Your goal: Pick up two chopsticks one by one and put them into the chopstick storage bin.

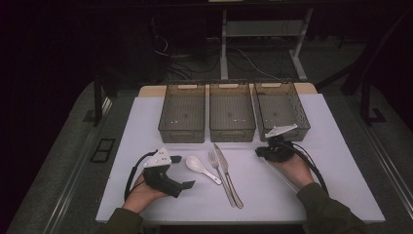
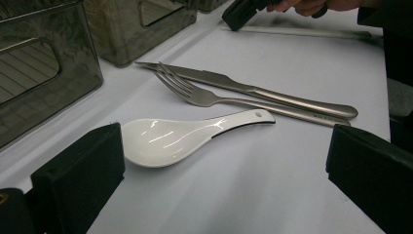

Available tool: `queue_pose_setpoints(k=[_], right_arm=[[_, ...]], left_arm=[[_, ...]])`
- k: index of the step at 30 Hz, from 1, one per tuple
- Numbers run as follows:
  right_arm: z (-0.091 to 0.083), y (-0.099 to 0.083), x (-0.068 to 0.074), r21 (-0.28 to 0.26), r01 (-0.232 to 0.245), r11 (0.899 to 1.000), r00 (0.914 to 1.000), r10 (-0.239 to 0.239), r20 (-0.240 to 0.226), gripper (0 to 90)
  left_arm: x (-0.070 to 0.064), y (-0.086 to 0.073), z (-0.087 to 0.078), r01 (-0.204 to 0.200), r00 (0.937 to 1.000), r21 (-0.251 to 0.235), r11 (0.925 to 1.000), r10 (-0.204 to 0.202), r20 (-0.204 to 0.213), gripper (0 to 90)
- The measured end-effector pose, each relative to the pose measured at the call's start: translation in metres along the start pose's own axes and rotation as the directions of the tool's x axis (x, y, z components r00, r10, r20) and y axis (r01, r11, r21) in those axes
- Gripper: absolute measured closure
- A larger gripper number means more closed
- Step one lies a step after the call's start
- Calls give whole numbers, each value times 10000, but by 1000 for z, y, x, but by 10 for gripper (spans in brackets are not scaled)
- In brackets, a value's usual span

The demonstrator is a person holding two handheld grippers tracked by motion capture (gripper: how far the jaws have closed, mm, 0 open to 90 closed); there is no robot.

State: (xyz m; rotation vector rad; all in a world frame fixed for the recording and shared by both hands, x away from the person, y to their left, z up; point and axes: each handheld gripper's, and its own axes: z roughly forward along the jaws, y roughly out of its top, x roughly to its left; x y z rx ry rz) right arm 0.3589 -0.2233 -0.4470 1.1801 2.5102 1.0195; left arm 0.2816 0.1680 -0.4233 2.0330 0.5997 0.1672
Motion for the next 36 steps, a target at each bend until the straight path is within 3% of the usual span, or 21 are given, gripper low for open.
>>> queue_pose_setpoints(k=[7, 14, 17, 19, 23, 28, 36], right_arm=[[3, 2, 13, 94, 419, 9991, 9986, -416, -312, 807], [3, 2, 13, 109, 348, 9993, 9988, -344, -359, 807], [2, 2, 13, 11, 235, 9997, 9989, -234, -409, 711], [-1, 3, 12, -116, 255, 9996, 9987, -260, -429, 698], [-19, 2, 11, -529, 98, 9986, 9979, -131, -630, 610], [-40, -12, 11, -431, 208, 9989, 9987, -228, -450, 562], [-65, -39, 14, -199, 285, 9994, 9983, -294, -507, 573]], left_arm=[[0, 0, 0, -21, 10000, 13, 10000, 21, 7, 0], [0, 0, 0, -40, 10000, 33, 10000, 40, 10, 0], [0, 0, 0, -50, 10000, 39, 10000, 50, 11, 0], [0, 0, 0, -71, 10000, 36, 10000, 71, 4, 0], [0, 0, -1, -57, 10000, 48, 10000, 57, 14, 0], [-1, -1, -1, -65, 10000, 68, 10000, 65, 5, 0], [-1, -2, -2, -28, 10000, 51, 10000, 29, -35, 0]])
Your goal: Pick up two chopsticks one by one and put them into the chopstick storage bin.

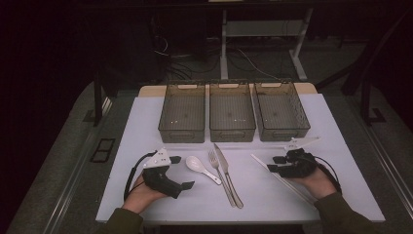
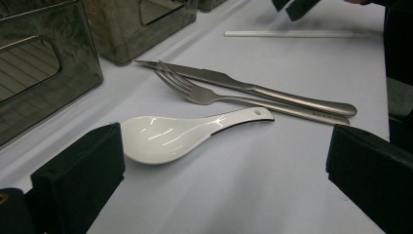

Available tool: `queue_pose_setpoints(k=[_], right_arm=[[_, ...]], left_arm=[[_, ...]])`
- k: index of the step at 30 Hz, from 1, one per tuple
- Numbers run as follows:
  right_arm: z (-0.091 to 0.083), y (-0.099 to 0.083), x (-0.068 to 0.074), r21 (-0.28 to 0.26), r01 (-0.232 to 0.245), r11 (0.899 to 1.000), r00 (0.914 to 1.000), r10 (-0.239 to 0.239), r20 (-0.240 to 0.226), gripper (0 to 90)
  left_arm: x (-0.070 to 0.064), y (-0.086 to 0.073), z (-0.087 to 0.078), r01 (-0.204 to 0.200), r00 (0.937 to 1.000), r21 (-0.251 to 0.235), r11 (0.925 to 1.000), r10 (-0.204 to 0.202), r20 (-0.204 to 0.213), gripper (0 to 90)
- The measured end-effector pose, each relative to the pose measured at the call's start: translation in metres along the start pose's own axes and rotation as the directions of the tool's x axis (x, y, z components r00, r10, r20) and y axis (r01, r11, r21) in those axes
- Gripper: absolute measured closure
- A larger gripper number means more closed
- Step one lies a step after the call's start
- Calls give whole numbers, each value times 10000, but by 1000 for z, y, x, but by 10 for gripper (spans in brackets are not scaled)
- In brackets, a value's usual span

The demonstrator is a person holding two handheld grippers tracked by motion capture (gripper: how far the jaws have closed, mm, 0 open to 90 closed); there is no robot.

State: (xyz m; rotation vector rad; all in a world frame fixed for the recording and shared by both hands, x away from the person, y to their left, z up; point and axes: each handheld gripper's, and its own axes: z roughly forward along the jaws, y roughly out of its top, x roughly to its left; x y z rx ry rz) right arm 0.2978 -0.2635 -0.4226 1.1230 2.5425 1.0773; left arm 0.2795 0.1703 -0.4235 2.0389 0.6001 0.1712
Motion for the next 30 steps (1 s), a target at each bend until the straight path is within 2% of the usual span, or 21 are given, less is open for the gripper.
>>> queue_pose_setpoints(k=[5, 10, 22, 30], right_arm=[[-19, -23, 1, 187, -50, 9998, 9999, 47, 147, 626], [-29, -35, -1, 208, -216, 9996, 9995, 211, 223, 701], [-34, -53, 1, 818, -415, 9958, 9986, 387, 352, 786], [-32, -53, 2, 928, -305, 9952, 9991, 277, 315, 806]], left_arm=[[0, -1, -1, -26, 10000, 0, 10000, 26, -21, 0], [0, -1, -1, -59, 10000, 19, 10000, 59, -30, 0], [-1, -2, -1, -37, 10000, 39, 10000, 38, -27, 0], [-1, -2, 0, -18, 10000, 26, 10000, 18, -17, 0]])
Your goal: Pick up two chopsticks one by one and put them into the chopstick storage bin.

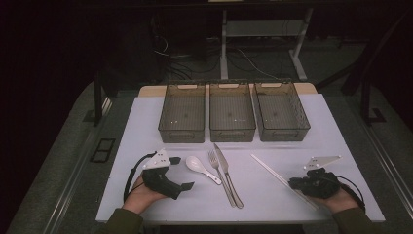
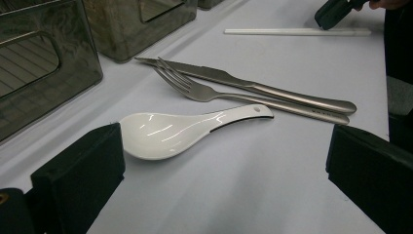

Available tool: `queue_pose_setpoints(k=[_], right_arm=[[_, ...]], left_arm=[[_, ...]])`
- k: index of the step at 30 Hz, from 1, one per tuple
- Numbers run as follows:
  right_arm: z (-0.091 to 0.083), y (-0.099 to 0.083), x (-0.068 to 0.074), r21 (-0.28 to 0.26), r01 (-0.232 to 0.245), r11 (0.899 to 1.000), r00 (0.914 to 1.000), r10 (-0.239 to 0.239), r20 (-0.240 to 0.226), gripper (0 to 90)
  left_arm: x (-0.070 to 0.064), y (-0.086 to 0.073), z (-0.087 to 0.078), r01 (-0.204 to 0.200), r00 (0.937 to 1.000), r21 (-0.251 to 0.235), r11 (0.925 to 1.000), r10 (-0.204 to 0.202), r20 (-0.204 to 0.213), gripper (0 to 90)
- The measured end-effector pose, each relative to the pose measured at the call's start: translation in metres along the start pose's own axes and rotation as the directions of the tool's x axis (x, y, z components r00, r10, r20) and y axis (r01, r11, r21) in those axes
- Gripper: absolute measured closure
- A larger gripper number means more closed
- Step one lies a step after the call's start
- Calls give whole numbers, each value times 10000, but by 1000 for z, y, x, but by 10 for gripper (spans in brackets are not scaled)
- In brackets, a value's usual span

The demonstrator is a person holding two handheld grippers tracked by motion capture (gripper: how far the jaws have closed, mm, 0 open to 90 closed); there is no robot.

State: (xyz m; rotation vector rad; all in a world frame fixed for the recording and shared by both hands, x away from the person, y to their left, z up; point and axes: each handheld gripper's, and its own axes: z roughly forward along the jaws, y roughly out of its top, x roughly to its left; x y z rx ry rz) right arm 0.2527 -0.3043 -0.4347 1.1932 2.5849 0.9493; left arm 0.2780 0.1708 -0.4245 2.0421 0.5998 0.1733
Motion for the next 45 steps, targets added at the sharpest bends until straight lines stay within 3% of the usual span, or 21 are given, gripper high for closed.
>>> queue_pose_setpoints(k=[31, 36, 45], right_arm=[[6, -1, -1, 274, 363, 9990, 9982, -375, 461, 841], [5, -1, -3, 246, 160, 9996, 9995, -167, 277, 843], [-2, 1, -10, -300, -179, 9994, 9998, 181, 45, 843]], left_arm=[[-1, 0, 1, -24, 10000, 10, 10000, 24, -4, 0], [-1, 0, 0, -36, 10000, 0, 10000, 36, 20, 1], [0, 0, 0, -24, 10000, -32, 10000, 24, 34, 8]])
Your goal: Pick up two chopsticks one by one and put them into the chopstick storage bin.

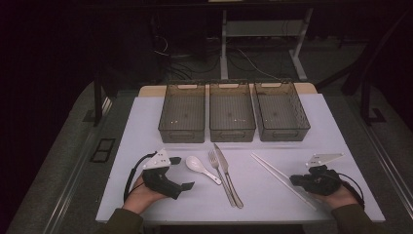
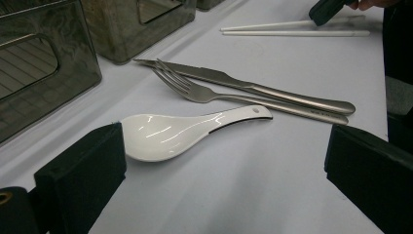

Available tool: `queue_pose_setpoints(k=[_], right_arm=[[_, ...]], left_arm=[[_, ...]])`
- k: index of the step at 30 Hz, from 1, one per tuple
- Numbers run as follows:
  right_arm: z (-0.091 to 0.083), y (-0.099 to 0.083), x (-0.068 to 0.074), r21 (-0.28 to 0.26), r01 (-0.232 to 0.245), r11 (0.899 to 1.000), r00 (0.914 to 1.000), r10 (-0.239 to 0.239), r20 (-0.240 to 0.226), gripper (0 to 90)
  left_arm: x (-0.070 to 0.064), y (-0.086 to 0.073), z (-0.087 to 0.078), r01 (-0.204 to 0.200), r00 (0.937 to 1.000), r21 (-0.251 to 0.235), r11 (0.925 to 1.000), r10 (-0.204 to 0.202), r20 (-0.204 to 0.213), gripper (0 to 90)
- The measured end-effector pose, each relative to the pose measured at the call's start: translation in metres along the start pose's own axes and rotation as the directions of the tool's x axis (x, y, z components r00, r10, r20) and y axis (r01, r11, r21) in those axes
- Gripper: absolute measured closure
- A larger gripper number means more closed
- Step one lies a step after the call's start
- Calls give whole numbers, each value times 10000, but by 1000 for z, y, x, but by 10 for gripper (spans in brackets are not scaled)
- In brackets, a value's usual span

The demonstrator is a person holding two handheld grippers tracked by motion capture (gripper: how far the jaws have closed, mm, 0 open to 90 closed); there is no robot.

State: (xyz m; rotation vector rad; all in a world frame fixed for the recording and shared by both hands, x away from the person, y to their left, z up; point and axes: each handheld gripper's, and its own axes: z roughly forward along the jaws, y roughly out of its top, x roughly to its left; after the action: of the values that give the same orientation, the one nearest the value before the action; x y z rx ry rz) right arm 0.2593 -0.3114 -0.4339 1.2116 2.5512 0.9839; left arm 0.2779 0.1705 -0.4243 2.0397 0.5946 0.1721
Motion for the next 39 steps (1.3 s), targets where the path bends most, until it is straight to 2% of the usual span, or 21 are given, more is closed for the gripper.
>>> queue_pose_setpoints(k=[5, 6, 8, 11, 23, 30, 39], right_arm=[[-5, 1, -2, -320, 8, 9995, 10000, -11, -79, 843], [-6, 2, -1, -353, -206, 9992, 9997, 202, -120, 844], [-8, 2, -3, -591, -86, 9982, 9998, 74, -207, 843], [-14, 2, -3, -821, -199, 9964, 9996, 181, -229, 843], [-23, 10, -4, -1320, -173, 9911, 9993, 129, -340, 843], [-24, 23, -2, -1564, -57, 9877, 9992, -6, -404, 842], [-24, 48, 0, -1823, 198, 9830, 9986, -286, -454, 843]], left_arm=[[0, 0, -1, 53, 10000, -95, 9999, -53, -61, 0], [0, 0, -1, 72, 9999, -122, 9999, -73, -74, 0], [0, 0, -1, 77, 9999, -115, 9999, -78, -82, 0], [0, 0, -2, 90, 9999, -126, 9999, -91, -71, 0], [2, 0, -3, 284, 9995, -304, 9991, -287, -95, 0], [4, 0, -4, 343, 9993, -428, 9985, -349, -123, 0], [4, -1, -5, 382, 9991, -523, 9979, -392, -166, 0]])
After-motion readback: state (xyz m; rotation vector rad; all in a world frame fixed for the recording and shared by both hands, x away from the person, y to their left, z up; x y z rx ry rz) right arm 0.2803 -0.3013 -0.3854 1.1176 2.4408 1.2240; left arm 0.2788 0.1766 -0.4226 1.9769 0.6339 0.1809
